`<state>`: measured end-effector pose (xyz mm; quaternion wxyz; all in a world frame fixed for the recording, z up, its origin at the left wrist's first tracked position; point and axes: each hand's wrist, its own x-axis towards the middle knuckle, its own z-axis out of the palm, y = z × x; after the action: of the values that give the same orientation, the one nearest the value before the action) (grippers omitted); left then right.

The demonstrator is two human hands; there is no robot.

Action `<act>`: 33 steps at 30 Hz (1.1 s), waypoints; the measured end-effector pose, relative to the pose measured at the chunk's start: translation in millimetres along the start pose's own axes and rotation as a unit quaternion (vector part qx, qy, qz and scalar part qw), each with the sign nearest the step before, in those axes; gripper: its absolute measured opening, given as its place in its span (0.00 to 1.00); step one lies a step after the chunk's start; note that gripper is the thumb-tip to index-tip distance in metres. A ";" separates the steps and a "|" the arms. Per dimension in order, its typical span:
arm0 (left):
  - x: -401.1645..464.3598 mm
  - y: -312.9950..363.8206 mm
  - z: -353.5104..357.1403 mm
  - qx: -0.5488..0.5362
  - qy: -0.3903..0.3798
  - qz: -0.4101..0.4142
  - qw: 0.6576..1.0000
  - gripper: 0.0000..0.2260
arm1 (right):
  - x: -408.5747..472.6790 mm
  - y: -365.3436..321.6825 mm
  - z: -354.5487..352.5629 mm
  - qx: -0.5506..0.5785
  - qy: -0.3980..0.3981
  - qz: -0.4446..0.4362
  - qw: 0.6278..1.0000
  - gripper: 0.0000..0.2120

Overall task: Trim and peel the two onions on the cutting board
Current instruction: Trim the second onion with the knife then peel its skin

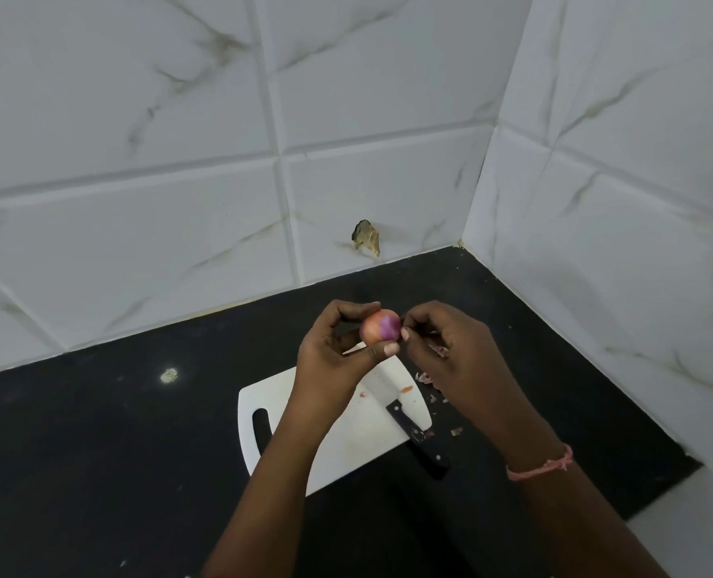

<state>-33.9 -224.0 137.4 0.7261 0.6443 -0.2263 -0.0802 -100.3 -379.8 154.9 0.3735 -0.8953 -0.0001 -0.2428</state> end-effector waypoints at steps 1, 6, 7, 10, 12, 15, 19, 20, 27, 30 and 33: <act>0.1 0.5 -1.9 0.000 -0.003 -0.004 1.000 0.19 | 0.3 -0.6 -0.7 0.003 -0.009 -0.003 1.000 0.03; -1.0 -0.9 -9.4 0.006 -0.015 -0.008 1.000 0.18 | 0.6 -3.0 1.6 0.010 -0.032 -0.014 0.999 0.06; -2.3 -1.4 -10.2 0.004 -0.014 -0.009 1.000 0.18 | 1.0 -3.3 2.5 0.007 -0.036 -0.015 0.999 0.06; -6.0 -2.4 -12.5 -0.010 -0.007 -0.017 1.000 0.19 | 3.2 -6.0 2.0 0.024 -0.052 -0.012 0.998 0.05; -8.4 -4.1 -14.1 -0.030 -0.007 -0.030 0.999 0.18 | 4.3 -8.0 1.1 0.053 -0.060 -0.002 0.997 0.04; -13.5 -8.2 -15.7 -0.054 0.005 -0.046 0.997 0.18 | 2.7 -8.7 9.0 0.066 -0.048 0.014 0.997 0.04; -20.5 -10.5 -13.5 -0.070 0.026 -0.071 0.995 0.19 | 1.5 -7.8 21.6 0.063 -0.027 0.023 0.997 0.04; -22.4 -10.3 -14.8 -0.069 0.033 -0.077 0.994 0.20 | 1.5 -9.3 24.8 0.062 -0.020 0.023 0.998 0.05; -24.1 -7.3 -23.4 -0.138 0.054 -0.132 0.980 0.21 | 8.6 -18.1 38.3 0.048 0.010 0.017 0.999 0.05; -23.0 -6.0 -23.9 -0.191 0.073 -0.156 0.966 0.22 | 13.8 -19.0 43.5 0.046 0.009 0.007 0.999 0.05; -21.4 -6.9 -23.9 -0.239 0.087 -0.179 0.950 0.17 | 14.9 -17.4 46.9 0.068 0.014 0.014 0.997 0.05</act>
<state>-41.4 -194.9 124.2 0.8496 0.4860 -0.0175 -0.2041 -70.0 -338.6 144.7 0.4373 -0.8641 0.0013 -0.2492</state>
